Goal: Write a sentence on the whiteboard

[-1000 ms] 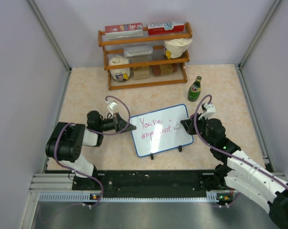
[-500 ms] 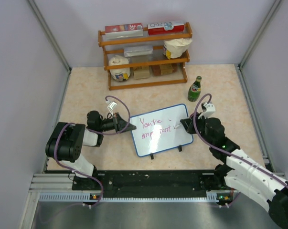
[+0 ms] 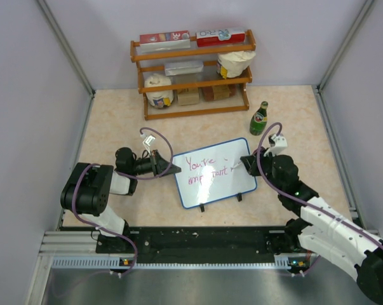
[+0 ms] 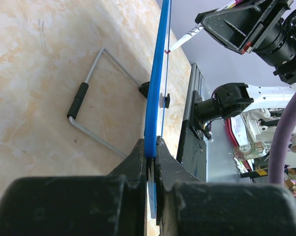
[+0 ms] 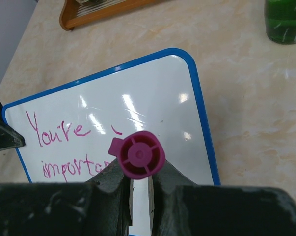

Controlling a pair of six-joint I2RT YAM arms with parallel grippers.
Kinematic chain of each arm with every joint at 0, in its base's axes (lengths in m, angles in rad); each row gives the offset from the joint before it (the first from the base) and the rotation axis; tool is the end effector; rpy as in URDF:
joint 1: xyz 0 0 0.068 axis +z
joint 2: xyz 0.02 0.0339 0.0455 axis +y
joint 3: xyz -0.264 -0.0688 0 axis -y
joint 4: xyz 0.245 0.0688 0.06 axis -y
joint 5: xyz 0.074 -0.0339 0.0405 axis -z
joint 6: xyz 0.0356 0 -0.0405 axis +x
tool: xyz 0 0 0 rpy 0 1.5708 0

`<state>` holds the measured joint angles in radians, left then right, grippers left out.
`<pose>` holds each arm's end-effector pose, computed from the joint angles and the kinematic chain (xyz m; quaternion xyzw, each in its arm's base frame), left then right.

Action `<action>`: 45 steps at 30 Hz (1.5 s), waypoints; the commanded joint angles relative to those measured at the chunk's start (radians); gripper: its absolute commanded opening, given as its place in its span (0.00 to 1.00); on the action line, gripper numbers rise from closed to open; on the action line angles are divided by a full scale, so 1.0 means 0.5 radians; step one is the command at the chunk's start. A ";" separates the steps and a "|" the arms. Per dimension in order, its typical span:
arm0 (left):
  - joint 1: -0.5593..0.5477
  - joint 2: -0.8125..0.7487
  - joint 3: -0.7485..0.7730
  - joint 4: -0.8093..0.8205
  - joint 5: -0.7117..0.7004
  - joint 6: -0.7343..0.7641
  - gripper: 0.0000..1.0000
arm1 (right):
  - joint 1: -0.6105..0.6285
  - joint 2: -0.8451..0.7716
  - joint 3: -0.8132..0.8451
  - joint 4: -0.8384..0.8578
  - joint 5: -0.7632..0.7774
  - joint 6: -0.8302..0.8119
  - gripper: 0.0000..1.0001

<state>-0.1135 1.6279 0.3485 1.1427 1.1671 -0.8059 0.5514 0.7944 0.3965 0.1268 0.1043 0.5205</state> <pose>0.2448 -0.0609 0.1476 0.1272 0.7146 -0.6155 0.3072 0.1634 0.0961 0.2329 0.0193 0.7955 0.2729 0.5407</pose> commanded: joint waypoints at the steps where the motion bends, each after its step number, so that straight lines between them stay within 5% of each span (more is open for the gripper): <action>1: 0.024 0.021 -0.007 0.086 -0.085 0.112 0.00 | -0.023 0.019 0.109 0.038 0.095 -0.029 0.00; 45: 0.024 0.027 -0.007 0.086 -0.088 0.108 0.00 | -0.023 -0.190 0.072 -0.106 -0.003 -0.019 0.00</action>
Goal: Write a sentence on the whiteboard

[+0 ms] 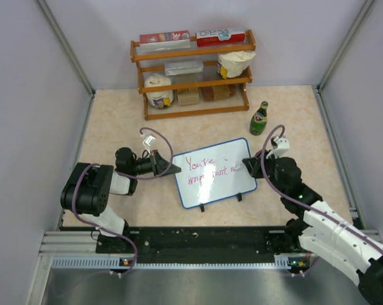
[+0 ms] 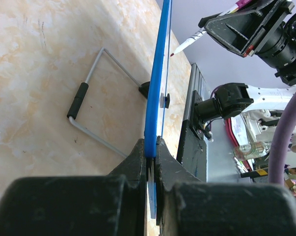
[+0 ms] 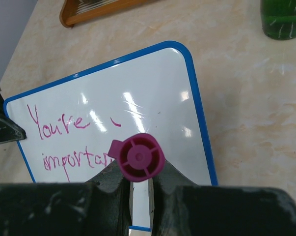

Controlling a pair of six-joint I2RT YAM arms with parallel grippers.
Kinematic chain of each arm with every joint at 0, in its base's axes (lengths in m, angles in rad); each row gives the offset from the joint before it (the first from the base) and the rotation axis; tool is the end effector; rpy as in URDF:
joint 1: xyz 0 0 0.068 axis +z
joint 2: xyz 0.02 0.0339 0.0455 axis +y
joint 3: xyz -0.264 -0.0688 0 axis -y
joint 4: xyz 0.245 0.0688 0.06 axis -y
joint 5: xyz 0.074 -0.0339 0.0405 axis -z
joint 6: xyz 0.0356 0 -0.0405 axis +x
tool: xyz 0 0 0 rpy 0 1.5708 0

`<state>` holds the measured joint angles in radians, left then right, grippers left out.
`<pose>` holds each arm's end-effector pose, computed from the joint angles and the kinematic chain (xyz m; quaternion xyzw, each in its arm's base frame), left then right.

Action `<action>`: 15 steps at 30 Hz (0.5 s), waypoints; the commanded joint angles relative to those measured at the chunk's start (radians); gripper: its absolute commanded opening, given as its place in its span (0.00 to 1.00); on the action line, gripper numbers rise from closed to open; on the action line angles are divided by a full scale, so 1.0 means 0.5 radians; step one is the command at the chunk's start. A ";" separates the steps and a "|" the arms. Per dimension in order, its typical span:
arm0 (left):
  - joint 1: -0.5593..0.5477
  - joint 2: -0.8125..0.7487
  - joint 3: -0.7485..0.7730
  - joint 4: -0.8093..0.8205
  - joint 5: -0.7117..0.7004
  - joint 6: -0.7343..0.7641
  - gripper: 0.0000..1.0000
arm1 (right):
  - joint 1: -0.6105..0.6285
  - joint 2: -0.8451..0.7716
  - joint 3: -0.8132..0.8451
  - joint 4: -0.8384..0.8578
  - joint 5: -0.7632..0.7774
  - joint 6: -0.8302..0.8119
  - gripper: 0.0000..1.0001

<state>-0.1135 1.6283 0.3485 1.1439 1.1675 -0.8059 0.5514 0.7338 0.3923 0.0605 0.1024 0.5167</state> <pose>0.2448 -0.0609 0.1477 0.1275 0.7144 -0.6156 0.3074 0.1552 0.0912 0.2344 0.0169 0.7985 0.2704 0.5376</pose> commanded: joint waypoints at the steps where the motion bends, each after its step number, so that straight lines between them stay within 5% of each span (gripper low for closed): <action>1: 0.024 0.023 -0.007 0.084 -0.086 0.111 0.00 | -0.020 -0.072 0.093 0.026 0.013 -0.012 0.00; 15: 0.024 0.023 -0.007 0.084 -0.086 0.111 0.00 | -0.023 0.103 0.154 0.097 0.105 -0.049 0.00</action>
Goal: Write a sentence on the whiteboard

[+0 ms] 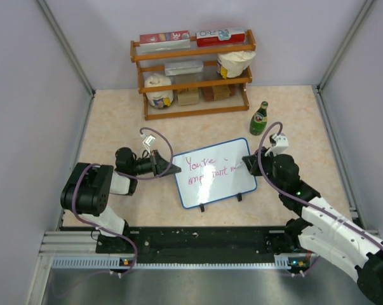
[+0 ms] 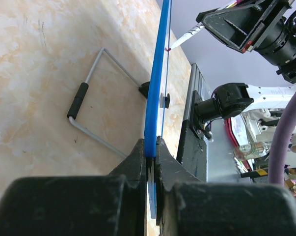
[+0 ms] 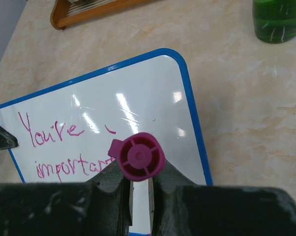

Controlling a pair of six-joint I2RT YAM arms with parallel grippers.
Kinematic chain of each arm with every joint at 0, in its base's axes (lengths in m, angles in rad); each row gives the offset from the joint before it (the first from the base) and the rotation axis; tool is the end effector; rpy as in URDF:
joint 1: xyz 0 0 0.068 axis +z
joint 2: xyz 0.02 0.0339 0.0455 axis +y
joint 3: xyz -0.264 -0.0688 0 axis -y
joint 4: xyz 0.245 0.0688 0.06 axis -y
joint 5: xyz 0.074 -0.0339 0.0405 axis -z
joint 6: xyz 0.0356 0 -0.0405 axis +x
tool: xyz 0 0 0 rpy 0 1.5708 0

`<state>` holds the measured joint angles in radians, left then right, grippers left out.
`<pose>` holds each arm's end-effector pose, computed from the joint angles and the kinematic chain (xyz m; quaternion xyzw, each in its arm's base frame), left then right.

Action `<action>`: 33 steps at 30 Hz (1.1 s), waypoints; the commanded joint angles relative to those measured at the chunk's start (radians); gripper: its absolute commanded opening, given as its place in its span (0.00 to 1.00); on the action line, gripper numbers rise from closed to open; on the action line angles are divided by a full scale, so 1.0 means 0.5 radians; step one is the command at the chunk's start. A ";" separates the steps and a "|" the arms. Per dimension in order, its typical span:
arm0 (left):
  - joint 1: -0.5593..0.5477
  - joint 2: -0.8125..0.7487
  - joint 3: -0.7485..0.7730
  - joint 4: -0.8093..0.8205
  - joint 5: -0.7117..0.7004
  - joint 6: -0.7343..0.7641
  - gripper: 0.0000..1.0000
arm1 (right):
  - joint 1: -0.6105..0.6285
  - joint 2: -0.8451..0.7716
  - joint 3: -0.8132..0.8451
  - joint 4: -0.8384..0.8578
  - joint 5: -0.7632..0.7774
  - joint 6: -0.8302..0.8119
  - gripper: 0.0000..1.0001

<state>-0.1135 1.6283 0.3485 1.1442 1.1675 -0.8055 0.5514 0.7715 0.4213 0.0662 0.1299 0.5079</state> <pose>0.2448 -0.0609 0.1477 0.1278 0.7143 -0.6155 0.3076 0.1612 0.0937 0.2392 0.0216 0.7990 0.2576 0.5429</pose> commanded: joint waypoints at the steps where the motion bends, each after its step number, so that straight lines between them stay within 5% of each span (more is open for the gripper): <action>1: 0.024 0.023 -0.007 0.083 -0.083 0.108 0.00 | -0.020 0.034 0.087 0.085 0.053 -0.037 0.00; 33: 0.024 0.020 -0.010 0.083 -0.089 0.111 0.00 | -0.035 -0.009 0.081 -0.022 0.194 -0.089 0.00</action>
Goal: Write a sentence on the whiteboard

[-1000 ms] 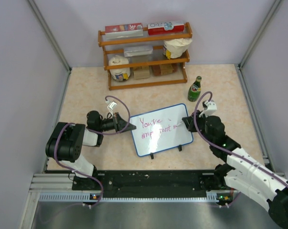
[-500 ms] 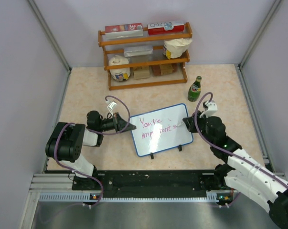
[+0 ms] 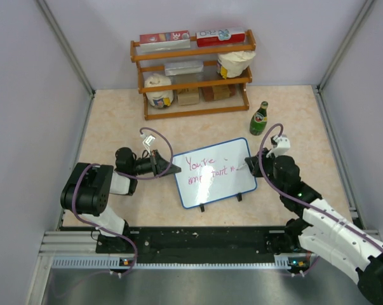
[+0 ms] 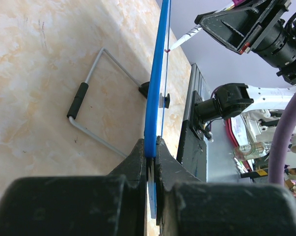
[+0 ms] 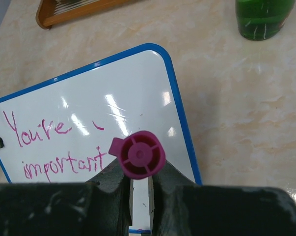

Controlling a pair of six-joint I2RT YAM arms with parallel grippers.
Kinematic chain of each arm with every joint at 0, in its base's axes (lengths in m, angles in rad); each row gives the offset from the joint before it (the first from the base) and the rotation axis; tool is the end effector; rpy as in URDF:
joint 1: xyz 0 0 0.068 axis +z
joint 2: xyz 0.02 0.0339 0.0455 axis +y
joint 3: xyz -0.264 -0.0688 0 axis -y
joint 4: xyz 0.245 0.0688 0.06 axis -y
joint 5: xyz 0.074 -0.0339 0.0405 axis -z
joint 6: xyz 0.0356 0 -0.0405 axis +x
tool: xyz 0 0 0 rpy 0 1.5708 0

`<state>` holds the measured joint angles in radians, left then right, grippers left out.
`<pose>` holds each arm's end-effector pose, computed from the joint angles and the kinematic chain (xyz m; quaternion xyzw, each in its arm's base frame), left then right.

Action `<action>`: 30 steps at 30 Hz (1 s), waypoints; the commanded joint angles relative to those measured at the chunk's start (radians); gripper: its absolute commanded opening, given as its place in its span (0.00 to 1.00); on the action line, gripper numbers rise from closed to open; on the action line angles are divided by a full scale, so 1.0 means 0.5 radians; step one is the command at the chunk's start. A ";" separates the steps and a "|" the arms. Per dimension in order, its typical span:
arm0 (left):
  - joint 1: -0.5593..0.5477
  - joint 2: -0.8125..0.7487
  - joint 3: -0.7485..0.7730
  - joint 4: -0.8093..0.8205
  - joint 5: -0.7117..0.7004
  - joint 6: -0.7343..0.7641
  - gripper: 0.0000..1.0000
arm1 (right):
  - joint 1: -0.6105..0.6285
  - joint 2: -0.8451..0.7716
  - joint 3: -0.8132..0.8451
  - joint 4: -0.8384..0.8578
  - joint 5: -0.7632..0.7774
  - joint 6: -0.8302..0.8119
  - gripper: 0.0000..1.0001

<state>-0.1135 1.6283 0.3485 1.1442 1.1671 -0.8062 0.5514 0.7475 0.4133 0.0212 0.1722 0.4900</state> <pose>0.2448 -0.0609 0.1477 0.1274 0.7144 -0.6155 0.3075 0.1576 0.0898 0.2357 0.0258 0.8069 0.2312 0.5430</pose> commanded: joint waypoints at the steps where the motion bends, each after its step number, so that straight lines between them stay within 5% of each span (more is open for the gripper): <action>1: 0.024 0.020 -0.007 0.083 -0.085 0.112 0.00 | -0.044 0.045 0.112 0.068 0.104 -0.053 0.00; 30: 0.024 0.023 -0.007 0.083 -0.088 0.109 0.00 | -0.063 0.079 0.017 0.010 -0.114 -0.011 0.00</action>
<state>-0.1131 1.6283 0.3485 1.1442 1.1652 -0.8070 0.5335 0.8078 0.4469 0.0555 0.1177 0.4839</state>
